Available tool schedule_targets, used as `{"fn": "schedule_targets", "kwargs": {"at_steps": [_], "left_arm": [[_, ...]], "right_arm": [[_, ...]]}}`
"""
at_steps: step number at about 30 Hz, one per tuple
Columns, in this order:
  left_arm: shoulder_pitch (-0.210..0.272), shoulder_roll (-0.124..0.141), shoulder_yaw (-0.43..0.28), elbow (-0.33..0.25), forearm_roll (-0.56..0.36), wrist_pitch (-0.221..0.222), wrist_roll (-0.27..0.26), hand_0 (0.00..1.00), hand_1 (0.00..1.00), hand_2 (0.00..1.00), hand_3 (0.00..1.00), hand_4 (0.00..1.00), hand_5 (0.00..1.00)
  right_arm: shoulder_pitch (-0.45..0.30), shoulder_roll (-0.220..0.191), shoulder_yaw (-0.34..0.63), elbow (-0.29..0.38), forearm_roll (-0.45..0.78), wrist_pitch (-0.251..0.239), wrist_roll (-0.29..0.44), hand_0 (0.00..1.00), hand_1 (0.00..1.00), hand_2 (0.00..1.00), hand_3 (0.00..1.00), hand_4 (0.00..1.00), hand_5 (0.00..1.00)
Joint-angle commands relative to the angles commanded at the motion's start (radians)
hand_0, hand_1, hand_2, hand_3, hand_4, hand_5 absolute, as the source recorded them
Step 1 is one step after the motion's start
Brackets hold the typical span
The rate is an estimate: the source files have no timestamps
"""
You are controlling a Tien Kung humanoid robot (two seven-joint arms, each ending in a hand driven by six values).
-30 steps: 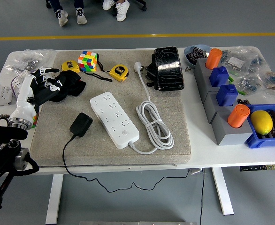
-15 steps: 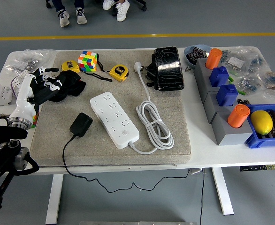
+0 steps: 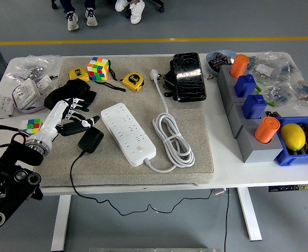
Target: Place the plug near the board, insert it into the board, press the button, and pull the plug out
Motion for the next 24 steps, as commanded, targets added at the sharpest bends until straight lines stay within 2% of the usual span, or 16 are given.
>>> {"fn": "schedule_targets", "kwargs": {"at_steps": [5,9,10,11,15,16,21,22,24], "left_arm": [[-0.003,-0.001,0.033,0.007,0.215,-0.037,0.119,0.728,0.740,0.737,0.794,0.998,0.732],[-0.002,-0.001,0.052,0.005,0.372,-0.058,0.163,0.728,0.740,0.737,0.794,0.998,0.732],[-0.002,-0.001,0.058,0.001,0.401,-0.065,0.175,0.692,0.712,0.677,0.781,0.998,0.730],[-0.002,0.000,0.063,-0.004,0.422,-0.073,0.188,0.692,0.712,0.677,0.781,0.998,0.730],[-0.001,-0.002,0.079,-0.011,0.467,-0.086,0.234,0.692,0.712,0.677,0.781,0.998,0.730],[-0.002,-0.003,0.082,-0.009,0.472,-0.090,0.245,0.627,0.654,0.624,0.764,0.998,0.730],[-0.006,-0.004,0.102,-0.006,0.474,-0.095,0.275,0.627,0.654,0.624,0.764,0.998,0.730],[-0.007,-0.005,0.106,-0.006,0.475,-0.093,0.278,0.492,0.556,0.528,0.706,0.998,0.702],[-0.009,-0.010,0.113,-0.002,0.475,-0.090,0.280,0.492,0.556,0.528,0.706,0.998,0.702]], "right_arm": [[0.002,-0.002,0.016,0.004,-0.019,0.000,0.001,0.470,0.590,0.539,0.508,0.850,0.375],[0.000,-0.003,0.015,0.004,-0.020,0.000,0.001,0.470,0.590,0.539,0.508,0.850,0.375],[-0.001,-0.003,0.014,0.004,-0.019,0.001,0.002,0.469,0.589,0.539,0.509,0.850,0.374],[-0.001,-0.004,0.012,0.003,-0.018,0.001,0.002,0.469,0.589,0.539,0.509,0.850,0.374],[-0.002,-0.004,0.015,0.004,-0.021,0.000,0.002,0.469,0.589,0.539,0.509,0.850,0.374],[-0.002,-0.003,0.018,0.004,-0.023,0.000,0.003,0.469,0.589,0.538,0.509,0.850,0.373],[-0.001,-0.002,0.029,0.005,-0.031,-0.001,0.005,0.469,0.589,0.538,0.509,0.850,0.373],[-0.001,-0.002,0.033,0.005,-0.034,-0.001,0.005,0.469,0.589,0.537,0.508,0.849,0.371],[-0.002,-0.002,0.034,0.005,-0.035,-0.001,0.005,0.469,0.589,0.537,0.508,0.849,0.371]]}}
